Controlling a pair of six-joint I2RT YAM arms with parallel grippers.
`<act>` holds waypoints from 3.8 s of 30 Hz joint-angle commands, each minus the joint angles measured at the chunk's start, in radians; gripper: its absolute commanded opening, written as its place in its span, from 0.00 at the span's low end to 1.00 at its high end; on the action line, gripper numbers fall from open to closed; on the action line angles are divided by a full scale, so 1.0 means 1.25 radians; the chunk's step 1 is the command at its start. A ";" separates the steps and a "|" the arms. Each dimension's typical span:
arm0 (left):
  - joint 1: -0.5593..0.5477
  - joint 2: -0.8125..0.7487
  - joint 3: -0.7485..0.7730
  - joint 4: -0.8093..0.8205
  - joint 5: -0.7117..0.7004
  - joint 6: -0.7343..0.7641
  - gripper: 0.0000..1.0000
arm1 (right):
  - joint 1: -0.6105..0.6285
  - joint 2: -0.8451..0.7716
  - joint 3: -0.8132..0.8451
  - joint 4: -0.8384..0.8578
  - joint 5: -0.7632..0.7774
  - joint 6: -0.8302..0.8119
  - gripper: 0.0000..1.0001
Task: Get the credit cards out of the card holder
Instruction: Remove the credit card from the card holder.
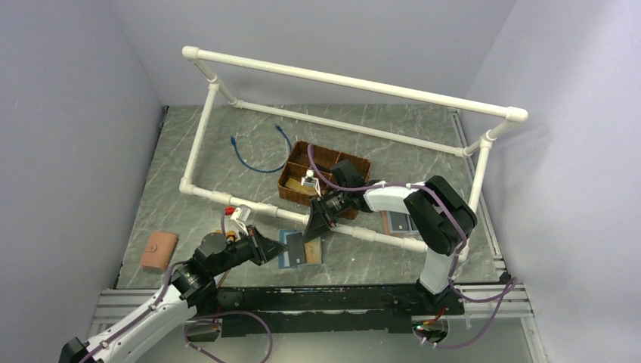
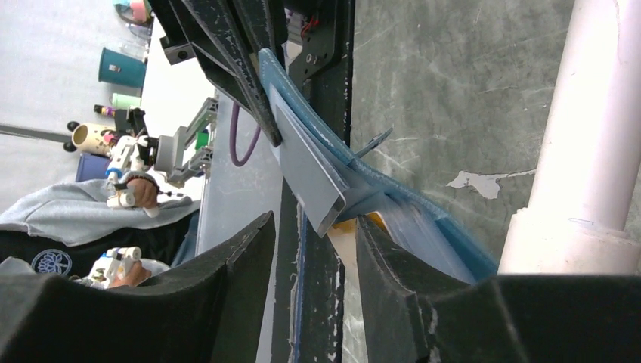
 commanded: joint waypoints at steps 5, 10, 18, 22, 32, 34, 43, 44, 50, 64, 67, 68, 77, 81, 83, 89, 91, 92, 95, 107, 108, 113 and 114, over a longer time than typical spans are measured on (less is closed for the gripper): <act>0.004 0.016 -0.024 0.190 0.018 -0.030 0.00 | 0.007 0.011 -0.006 0.066 0.010 0.040 0.48; 0.003 0.010 -0.027 0.203 0.015 -0.037 0.00 | 0.010 0.013 -0.018 0.120 -0.009 0.087 0.49; 0.003 0.025 -0.026 0.212 0.007 -0.042 0.00 | 0.016 0.010 -0.042 0.242 -0.045 0.194 0.46; 0.004 0.037 -0.027 0.211 -0.001 -0.044 0.00 | 0.018 0.006 -0.052 0.284 -0.053 0.232 0.40; 0.003 -0.001 -0.004 0.090 -0.037 -0.033 0.00 | 0.019 0.007 -0.034 0.238 -0.054 0.197 0.01; 0.003 -0.026 0.003 0.037 -0.051 -0.032 0.00 | 0.015 0.007 -0.029 0.207 -0.047 0.176 0.00; 0.005 -0.122 0.031 -0.185 -0.108 -0.047 0.00 | -0.003 0.016 -0.023 0.153 -0.011 0.131 0.00; 0.004 -0.126 0.030 -0.192 -0.109 -0.049 0.00 | -0.004 0.016 -0.023 0.148 -0.007 0.126 0.00; 0.004 -0.132 0.031 -0.207 -0.113 -0.050 0.00 | -0.007 0.019 -0.018 0.114 0.010 0.094 0.00; 0.005 -0.194 0.032 -0.285 -0.151 -0.065 0.00 | -0.025 0.027 -0.027 0.117 0.011 0.094 0.00; 0.006 -0.213 0.031 -0.301 -0.152 -0.066 0.00 | -0.028 0.027 -0.029 0.118 0.013 0.094 0.00; 0.005 -0.217 0.032 -0.306 -0.152 -0.066 0.00 | -0.029 0.028 -0.029 0.117 0.013 0.093 0.00; 0.005 -0.214 0.024 -0.313 -0.155 -0.074 0.00 | -0.034 0.019 -0.050 0.187 -0.008 0.142 0.00; 0.005 -0.205 0.023 -0.341 -0.175 -0.088 0.00 | -0.040 0.021 -0.052 0.184 -0.001 0.139 0.00; 0.005 -0.203 0.023 -0.358 -0.185 -0.098 0.00 | -0.042 0.027 -0.043 0.145 0.017 0.112 0.00; 0.005 -0.198 0.027 -0.402 -0.201 -0.114 0.00 | -0.041 0.046 -0.028 0.075 0.062 0.064 0.00; 0.006 -0.199 0.026 -0.414 -0.204 -0.119 0.00 | -0.041 0.049 -0.023 0.055 0.077 0.051 0.00; 0.005 -0.199 0.026 -0.420 -0.207 -0.121 0.00 | -0.041 0.051 -0.022 0.050 0.081 0.048 0.00; 0.006 -0.192 0.020 -0.431 -0.207 -0.125 0.00 | -0.041 0.051 -0.024 0.058 0.080 0.054 0.00; 0.005 -0.043 0.021 -0.381 -0.193 -0.134 0.00 | -0.042 0.045 -0.015 0.039 0.090 0.036 0.00; 0.006 -0.032 0.028 -0.385 -0.200 -0.134 0.00 | -0.043 0.049 -0.008 0.013 0.100 0.016 0.00; 0.006 -0.015 0.020 -0.385 -0.209 -0.140 0.00 | -0.045 0.049 -0.008 0.002 0.115 0.011 0.00; 0.006 -0.020 0.018 -0.393 -0.213 -0.146 0.01 | -0.045 0.048 -0.004 -0.008 0.120 0.001 0.00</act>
